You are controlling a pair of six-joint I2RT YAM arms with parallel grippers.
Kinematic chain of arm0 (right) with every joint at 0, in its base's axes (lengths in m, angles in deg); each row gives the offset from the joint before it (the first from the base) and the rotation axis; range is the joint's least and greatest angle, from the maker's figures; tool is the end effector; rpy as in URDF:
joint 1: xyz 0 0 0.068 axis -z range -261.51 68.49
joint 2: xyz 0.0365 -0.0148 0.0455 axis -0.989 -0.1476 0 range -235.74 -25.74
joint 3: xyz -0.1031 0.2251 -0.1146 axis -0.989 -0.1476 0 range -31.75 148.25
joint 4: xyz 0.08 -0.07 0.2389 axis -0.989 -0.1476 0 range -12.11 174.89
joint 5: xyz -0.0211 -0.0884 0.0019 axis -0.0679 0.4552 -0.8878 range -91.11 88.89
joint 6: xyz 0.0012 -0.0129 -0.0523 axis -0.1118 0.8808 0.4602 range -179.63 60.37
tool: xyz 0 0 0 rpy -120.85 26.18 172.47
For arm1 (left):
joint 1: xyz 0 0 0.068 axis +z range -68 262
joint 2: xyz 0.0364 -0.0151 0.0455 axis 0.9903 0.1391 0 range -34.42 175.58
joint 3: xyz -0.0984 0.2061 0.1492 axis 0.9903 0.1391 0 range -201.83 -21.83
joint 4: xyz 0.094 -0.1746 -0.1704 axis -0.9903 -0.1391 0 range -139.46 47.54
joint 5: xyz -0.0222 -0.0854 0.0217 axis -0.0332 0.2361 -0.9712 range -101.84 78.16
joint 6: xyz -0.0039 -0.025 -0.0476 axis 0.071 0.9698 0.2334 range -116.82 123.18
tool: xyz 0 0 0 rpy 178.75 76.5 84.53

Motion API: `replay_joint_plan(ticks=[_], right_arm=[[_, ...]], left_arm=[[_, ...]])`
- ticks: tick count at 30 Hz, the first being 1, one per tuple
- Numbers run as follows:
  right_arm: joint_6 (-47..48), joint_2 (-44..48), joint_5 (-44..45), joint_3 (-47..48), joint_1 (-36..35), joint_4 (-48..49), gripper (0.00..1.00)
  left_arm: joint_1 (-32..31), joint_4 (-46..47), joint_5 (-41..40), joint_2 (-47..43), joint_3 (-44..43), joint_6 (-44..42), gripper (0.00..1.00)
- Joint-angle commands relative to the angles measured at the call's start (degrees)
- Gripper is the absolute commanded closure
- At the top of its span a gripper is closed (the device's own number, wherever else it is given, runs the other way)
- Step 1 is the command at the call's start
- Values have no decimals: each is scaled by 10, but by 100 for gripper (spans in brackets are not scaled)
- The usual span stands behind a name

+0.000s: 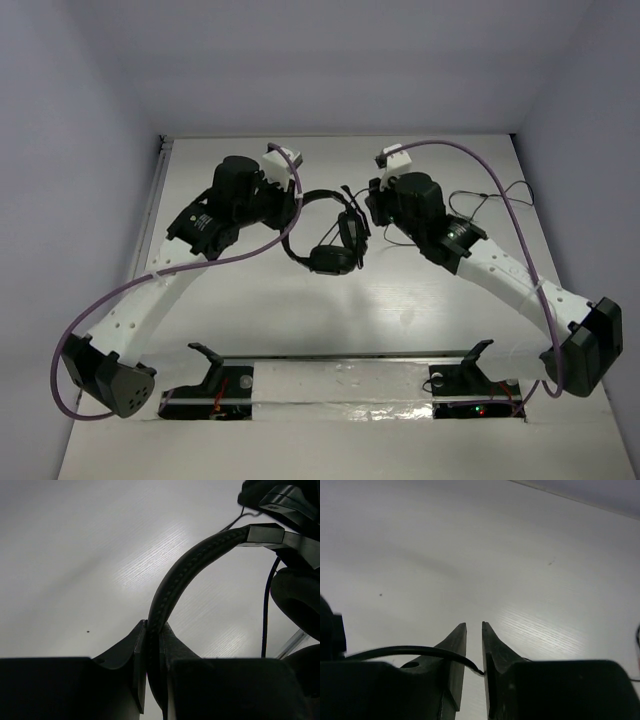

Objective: Wrap the headphones

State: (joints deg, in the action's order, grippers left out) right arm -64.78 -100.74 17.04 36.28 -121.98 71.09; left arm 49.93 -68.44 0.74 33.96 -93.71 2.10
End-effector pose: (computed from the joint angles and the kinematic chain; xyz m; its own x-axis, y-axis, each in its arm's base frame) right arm 0.2377 0.1883 0.3602 -0.3043 -0.1473 -0.9411 -0.3693 0.9290 -0.0260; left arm 0.2197 -0.1467 0.3922 -0.3110 0.2167 -0.9254 0.6948 0.7162 -0.0658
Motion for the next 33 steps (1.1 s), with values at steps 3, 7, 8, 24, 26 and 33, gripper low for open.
replay_joint_plan(ticks=[3,7,8,24,26,33], right_arm=[[-6,80,-207,-83,19,183,82],[-14,80,-271,-125,43,227,92],[-19,80,-282,-134,50,256,94],[-107,45,-483,-211,82,452,81],[-110,40,-483,-217,87,474,75],[-129,9,-529,-221,98,504,68]], left_arm=[[24,27,75,-30,-59,7,100],[29,36,125,-33,-64,27,100],[37,41,133,-36,-65,31,100],[58,69,227,-18,-136,108,100],[58,78,238,-14,-135,119,100],[58,81,224,-7,-154,155,100]])
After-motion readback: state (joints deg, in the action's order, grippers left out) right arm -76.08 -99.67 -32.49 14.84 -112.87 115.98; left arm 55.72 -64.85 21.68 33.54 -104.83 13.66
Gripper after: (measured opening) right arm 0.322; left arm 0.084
